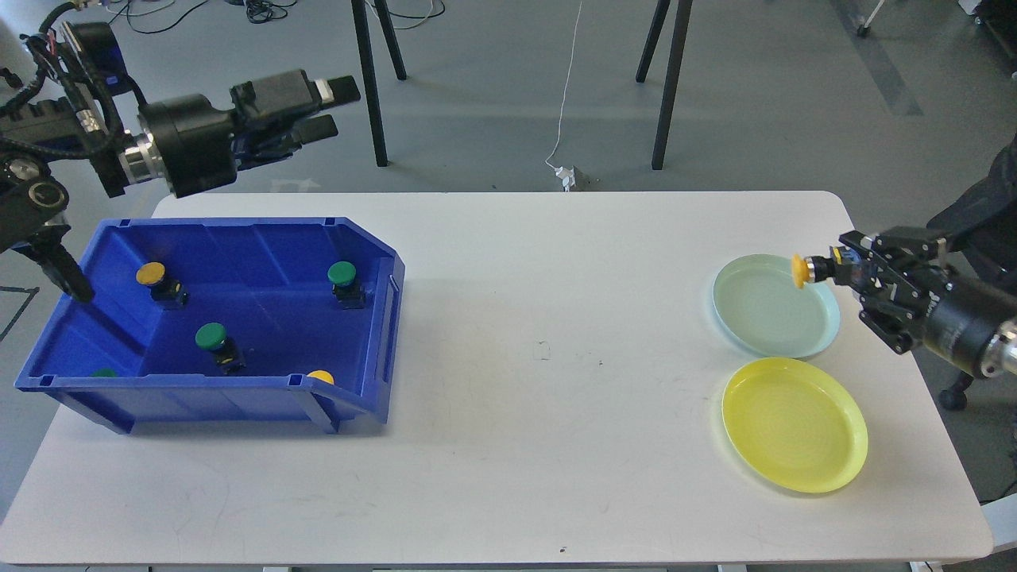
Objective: Pass button and place on color plate
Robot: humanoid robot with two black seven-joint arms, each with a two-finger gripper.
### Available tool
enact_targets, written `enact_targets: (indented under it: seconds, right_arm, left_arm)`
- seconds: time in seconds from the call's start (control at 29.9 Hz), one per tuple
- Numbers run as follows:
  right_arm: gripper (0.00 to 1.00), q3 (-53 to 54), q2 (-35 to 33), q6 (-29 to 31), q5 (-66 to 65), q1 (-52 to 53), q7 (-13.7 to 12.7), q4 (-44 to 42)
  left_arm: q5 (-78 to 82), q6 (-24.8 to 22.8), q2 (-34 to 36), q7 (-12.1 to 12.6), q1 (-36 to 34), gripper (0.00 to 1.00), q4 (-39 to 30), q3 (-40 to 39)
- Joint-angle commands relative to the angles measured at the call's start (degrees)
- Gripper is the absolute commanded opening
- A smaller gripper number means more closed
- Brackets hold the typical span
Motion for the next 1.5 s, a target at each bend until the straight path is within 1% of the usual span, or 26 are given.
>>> enact_targets:
  seconds: [0.0, 0.17, 0.33, 0.43, 0.53, 0.6, 0.7, 0.73, 0.8, 0.84, 0.87, 0.94, 0.97, 1.17, 1.47]
  right_arm:
    - [0.01, -0.30, -3.13, -0.32, 0.82, -6.39, -0.50, 0.55]
    - [0.01, -2.23, -1.82, -0.49, 1.43, -9.13, -1.21, -0.24]
    - [0.03, -3.91, 3.01, -0.49, 2.14, -9.22, -1.74, -3.66]
    - [0.09, -3.73, 4.60, -0.14, 2.92, -9.22, -2.00, -4.90]
    - [0.18, -3.82, 4.78, 0.04, 5.65, -9.31, -2.00, -4.82]
    - [0.20, -3.65, 5.04, 0.65, 6.88, -9.39, -2.00, -4.82]
    - [0.26, -3.47, 5.65, 1.71, 7.59, -9.31, -2.00, -4.81]
    - [0.32, -3.38, 6.00, 1.71, 7.59, -9.31, -2.00, -4.82]
    - [0.52, -3.21, 6.36, 1.80, 7.59, -9.31, -2.00, -4.73]
    - [0.70, -2.94, 6.44, 1.71, 7.59, -9.31, -1.92, -4.73]
    - [0.83, -2.85, 6.45, 1.80, 7.68, -9.31, -1.74, -4.73]
    - [0.92, -2.85, 6.53, 1.88, 7.68, -9.22, -1.65, -4.55]
    - [0.94, -2.77, 6.53, 1.88, 7.68, -9.22, -1.65, -4.55]
    - [0.96, -2.77, 6.53, 3.99, 7.68, -9.22, -1.56, -4.38]
    - [0.96, -2.77, 6.45, 4.26, 7.68, -9.22, -1.30, -4.64]
  left_arm:
    - [8.06, 0.02, 3.44, 0.00, 0.70, 0.99, -0.63, 3.55]
    - [24.49, 0.02, 4.41, 0.00, 1.67, 0.98, -0.89, 7.42]
    - [35.14, 0.02, 3.62, 0.00, 2.28, 0.98, 0.25, 12.96]
    - [38.93, 0.02, 3.18, 0.00, 3.16, 0.97, 2.97, 14.55]
    - [40.08, 0.02, 0.73, 0.00, 3.60, 0.97, 7.35, 14.73]
    - [40.08, 0.02, -0.33, 0.00, 3.60, 0.97, 9.73, 14.81]
    - [39.99, 0.02, -1.04, 0.00, 3.69, 0.97, 12.63, 14.81]
    - [39.99, 0.02, -1.65, 0.00, 3.69, 0.97, 13.86, 14.81]
    - [39.99, 0.02, -2.62, 0.00, 3.69, 0.97, 16.24, 14.81]
    - [39.99, 0.02, -2.97, 0.00, 3.69, 0.97, 17.29, 14.81]
    - [39.99, 0.02, -3.15, 0.00, 3.78, 0.97, 18.17, 14.90]
    - [39.90, 0.02, -3.41, 0.00, 3.78, 0.97, 19.23, 14.90]
    - [39.90, 0.02, -3.59, 0.00, 3.78, 0.97, 19.50, 14.90]
    - [39.82, 0.02, -4.99, 0.00, 4.21, 0.97, 20.99, 14.90]
    - [39.55, 0.02, -6.22, 0.00, 5.45, 0.89, 22.49, 14.81]
